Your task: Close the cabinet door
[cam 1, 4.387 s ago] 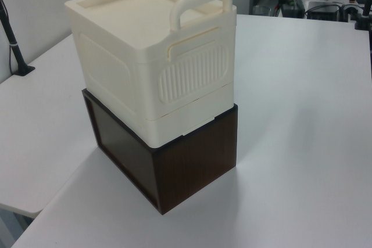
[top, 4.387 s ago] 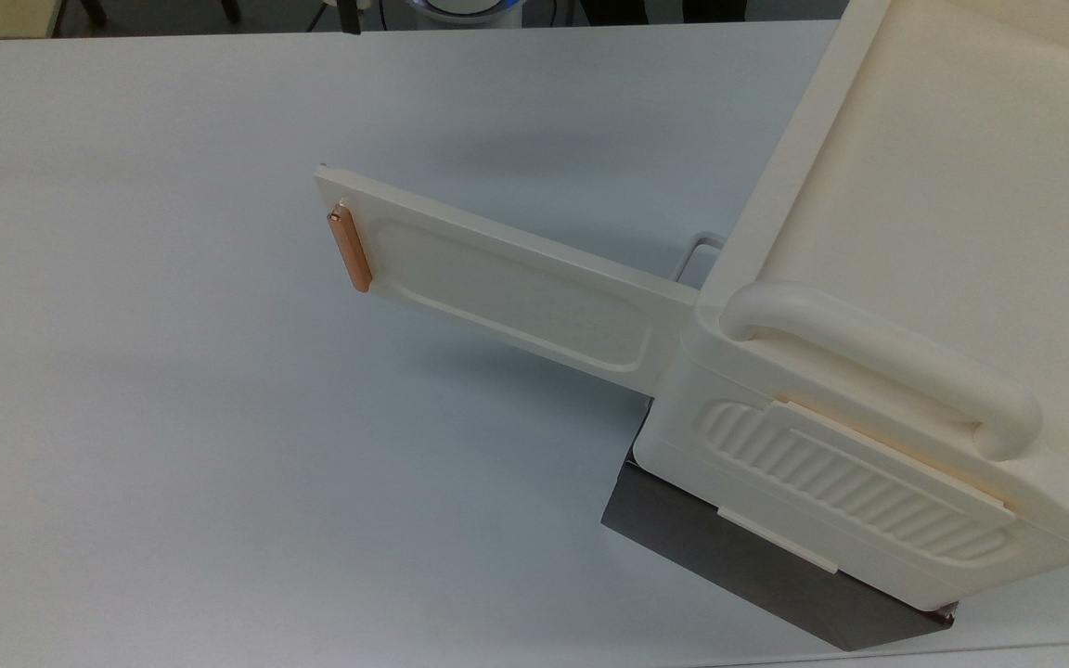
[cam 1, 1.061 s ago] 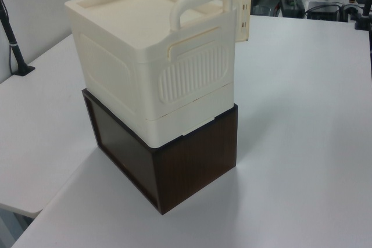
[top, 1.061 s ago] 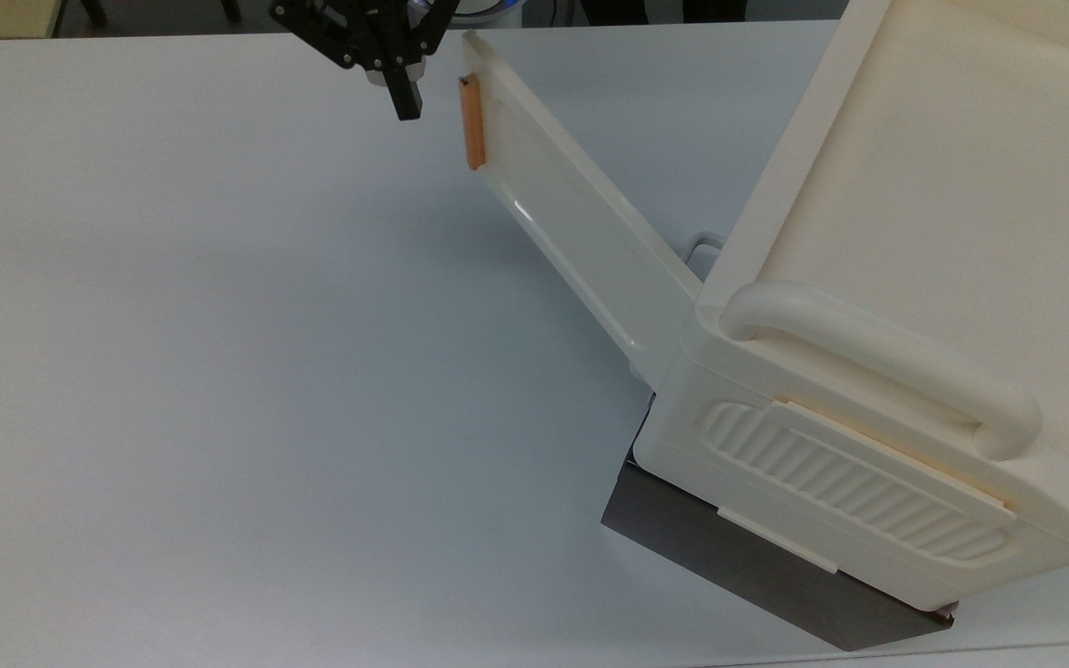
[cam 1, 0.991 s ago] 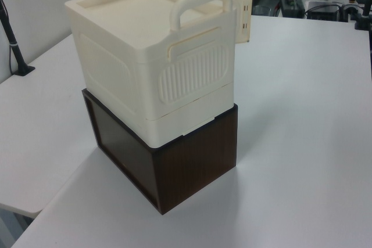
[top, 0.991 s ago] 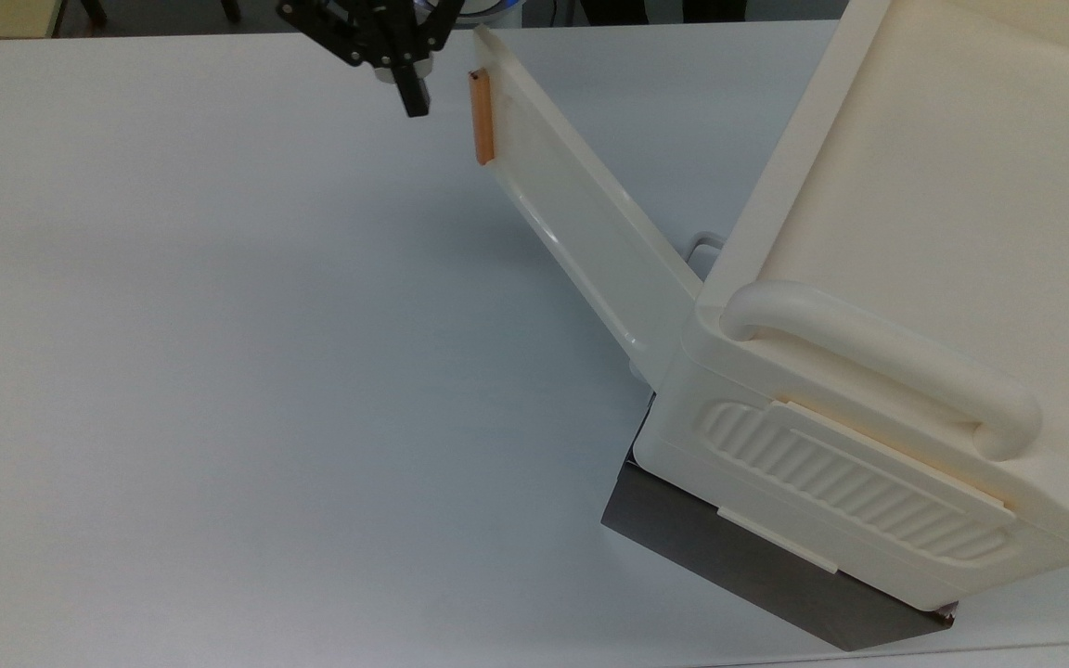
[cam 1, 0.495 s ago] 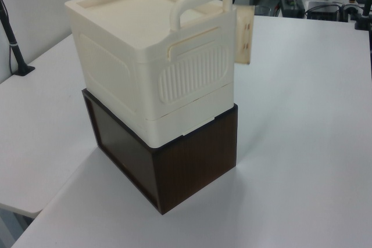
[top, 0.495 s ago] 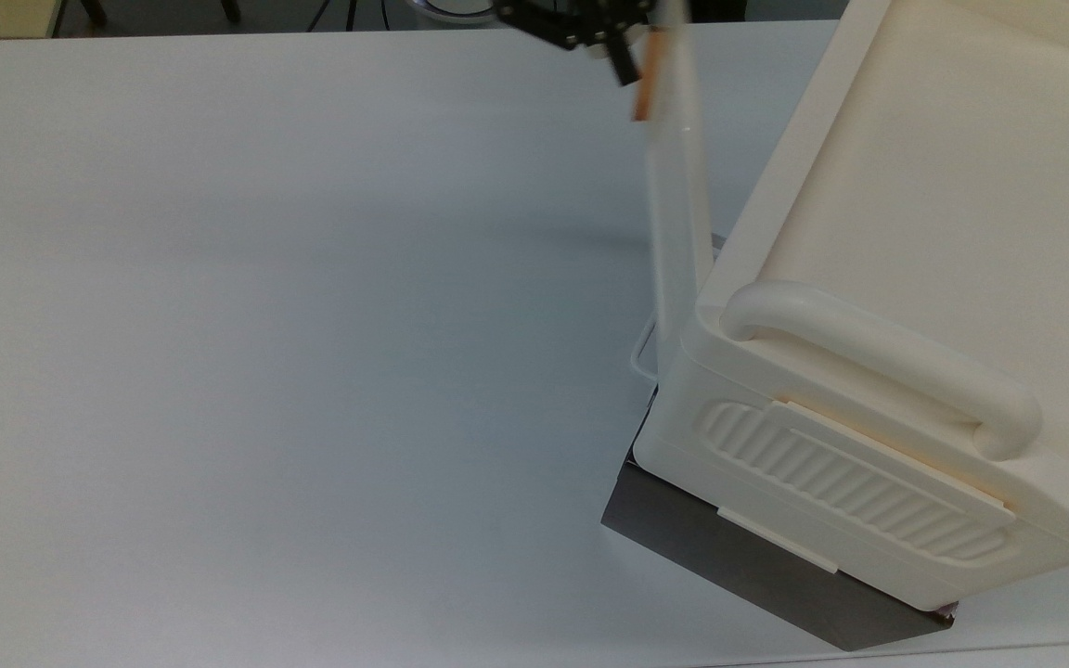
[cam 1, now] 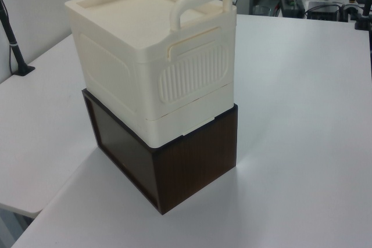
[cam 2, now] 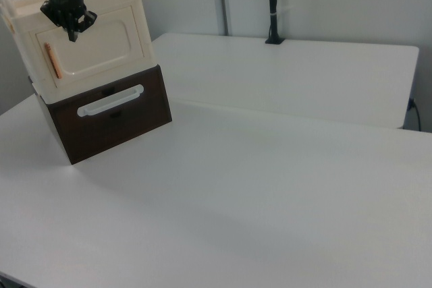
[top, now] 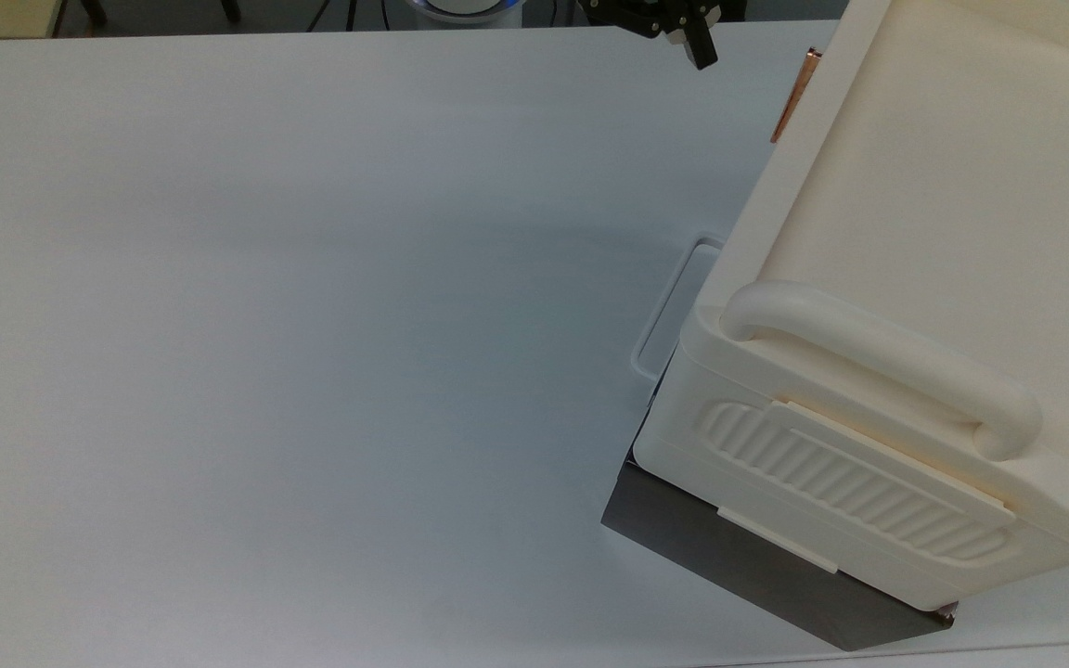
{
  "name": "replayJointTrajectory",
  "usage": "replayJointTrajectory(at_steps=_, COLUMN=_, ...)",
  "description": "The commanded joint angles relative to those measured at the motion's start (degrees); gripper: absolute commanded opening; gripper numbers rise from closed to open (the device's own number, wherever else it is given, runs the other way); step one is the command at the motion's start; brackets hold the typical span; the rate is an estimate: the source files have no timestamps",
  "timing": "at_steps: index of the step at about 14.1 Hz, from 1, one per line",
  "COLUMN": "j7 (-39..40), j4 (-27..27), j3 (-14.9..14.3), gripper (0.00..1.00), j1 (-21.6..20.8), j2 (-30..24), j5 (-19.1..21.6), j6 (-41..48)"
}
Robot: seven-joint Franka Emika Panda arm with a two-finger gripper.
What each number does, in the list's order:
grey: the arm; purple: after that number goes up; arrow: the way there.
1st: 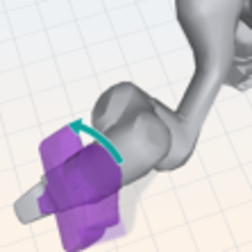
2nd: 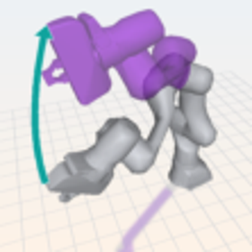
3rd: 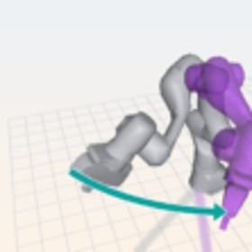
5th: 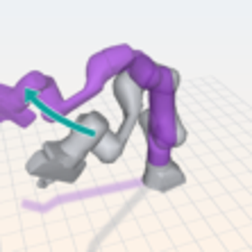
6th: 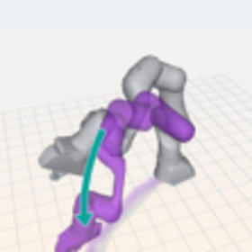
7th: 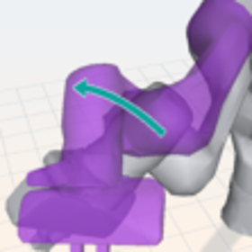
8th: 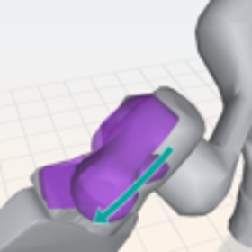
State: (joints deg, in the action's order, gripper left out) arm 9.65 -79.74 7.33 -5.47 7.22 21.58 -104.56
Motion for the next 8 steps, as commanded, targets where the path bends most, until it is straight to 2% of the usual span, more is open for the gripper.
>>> replayJointTrajectory(at_steps=1, j7=-0.14, j4=-2.6, j3=-1.35, gripper=0.0, j1=0.1, j2=-0.45, j5=-6.49, j6=2.77)
replayJointTrajectory(at_steps=2, j7=-2.5, j4=-3.4, j3=-1.53, gripper=0.0, j1=0.63, j2=-0.28, j5=-11.51, j6=3.74)
replayJointTrajectory(at_steps=3, j7=-4.79, j4=-4.01, j3=-1.96, gripper=0.0, j1=2.2, j2=-0.28, j5=-14.69, j6=5.05)
replayJointTrajectory(at_steps=5, j7=-6.12, j4=-4.72, j3=-3.71, gripper=0.0, j1=4.4, j2=-0.45, j5=-18.04, j6=9.17)
replayJointTrajectory(at_steps=6, j7=-7.0, j4=-5.07, j3=-5.64, gripper=0.0, j1=4.5, j2=-0.8, j5=-20.5, j6=10.68)
replayJointTrajectory(at_steps=8, j7=-8.23, j4=-5.77, j3=-7.67, gripper=0.0, j1=4.32, j2=-1.33, j5=-24.63, j6=12.79)
